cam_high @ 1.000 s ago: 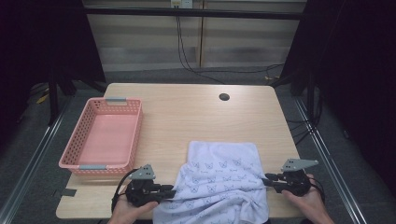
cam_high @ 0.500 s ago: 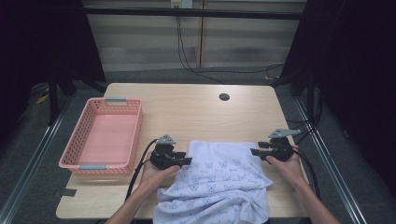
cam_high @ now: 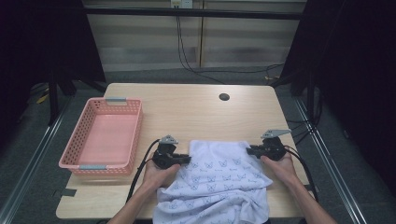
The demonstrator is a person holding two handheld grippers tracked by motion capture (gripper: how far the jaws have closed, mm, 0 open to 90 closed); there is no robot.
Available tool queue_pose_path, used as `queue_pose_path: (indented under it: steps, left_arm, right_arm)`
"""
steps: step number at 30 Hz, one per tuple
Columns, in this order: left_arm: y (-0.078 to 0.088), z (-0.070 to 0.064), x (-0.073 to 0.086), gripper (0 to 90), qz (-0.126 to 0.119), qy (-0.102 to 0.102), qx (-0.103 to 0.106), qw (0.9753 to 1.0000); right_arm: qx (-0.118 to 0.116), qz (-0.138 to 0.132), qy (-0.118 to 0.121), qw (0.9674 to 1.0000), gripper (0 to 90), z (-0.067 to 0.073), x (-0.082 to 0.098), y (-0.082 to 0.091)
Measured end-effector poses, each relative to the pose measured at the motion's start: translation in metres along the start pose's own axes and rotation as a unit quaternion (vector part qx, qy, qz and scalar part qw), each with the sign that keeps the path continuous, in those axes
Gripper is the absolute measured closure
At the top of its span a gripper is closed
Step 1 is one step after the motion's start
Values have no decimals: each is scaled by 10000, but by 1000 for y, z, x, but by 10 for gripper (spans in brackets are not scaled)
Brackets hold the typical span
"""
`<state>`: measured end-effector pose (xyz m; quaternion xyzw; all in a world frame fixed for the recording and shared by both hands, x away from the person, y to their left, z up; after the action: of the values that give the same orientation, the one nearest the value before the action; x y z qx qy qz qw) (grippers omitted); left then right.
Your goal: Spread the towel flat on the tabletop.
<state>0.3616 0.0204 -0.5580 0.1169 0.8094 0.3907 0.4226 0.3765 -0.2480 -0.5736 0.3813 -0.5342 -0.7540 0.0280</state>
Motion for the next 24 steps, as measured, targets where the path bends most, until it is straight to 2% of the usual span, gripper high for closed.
queue_pose_path:
  steps: [1,2,3,4,7,8,9,11,13,14,15,17,18,19,21,24]
  left_arm:
    - [6,-4,-3,875,-102,-40,3,9999]
    - [6,-4,-3,877,-102,-40,3,9999]
    - [15,-11,-9,878,-288,-84,50,9995]
    - [19,-17,-12,878,-337,-168,124,9992]
    - [26,-41,-21,878,-446,-613,84,9971]
    - [26,-53,-24,877,-476,-732,165,9960]
    - [24,-65,-26,877,-454,-860,256,9949]
    - [13,-88,-23,874,-204,-1179,427,9919]
    - [-3,-102,-15,856,117,-1291,535,9901]
    - [-13,-104,-11,850,258,-1304,515,9898]
    - [-22,-103,-5,838,476,-1247,463,9900]
    - [-32,-103,5,787,751,-1282,563,9873]
    - [-34,-103,8,754,874,-1224,630,9866]
    - [-35,-104,9,698,872,-1148,710,9870]
    - [-29,-106,12,650,857,-1188,830,9857]
    - [-15,-105,8,614,546,-1150,1019,9866]
  right_arm:
    - [-36,-18,0,10000,858,2,1,1]
    - [-70,-73,-9,9999,866,4,0,5]
    - [-119,-156,-50,9998,870,6,-1,9]
    - [-186,-231,-59,9995,872,8,-2,13]
    - [-269,-509,-107,9983,875,14,-5,29]
    - [-271,-560,-121,9980,875,15,-6,32]
    - [-279,-555,-141,9980,875,16,-5,34]
    - [-229,-575,-110,9980,875,16,-3,38]
    - [-226,-564,-135,9981,874,17,0,41]
    - [-155,-546,-142,9983,874,16,2,43]
    - [-190,-539,-172,9982,874,16,5,44]
    - [-187,-482,-243,9984,874,14,13,46]
    - [-176,-439,-278,9985,874,13,16,46]
    - [-142,-416,-291,9986,874,11,19,47]
    - [-81,-362,-367,9986,874,7,24,48]
    - [-67,-365,-425,9984,874,3,28,48]
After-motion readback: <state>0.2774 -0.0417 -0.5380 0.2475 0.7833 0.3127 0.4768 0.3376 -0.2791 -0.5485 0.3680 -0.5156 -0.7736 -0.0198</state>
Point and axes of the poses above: each handheld gripper's, and its own axes: y roughly backward along the jaws, x roughly out of its underside, z roughly to its left, the point moved 10 cm from there along -y, roughly forward along the jaws, and after that the axes turned 12 degrees about z, right-handed, at the moved point
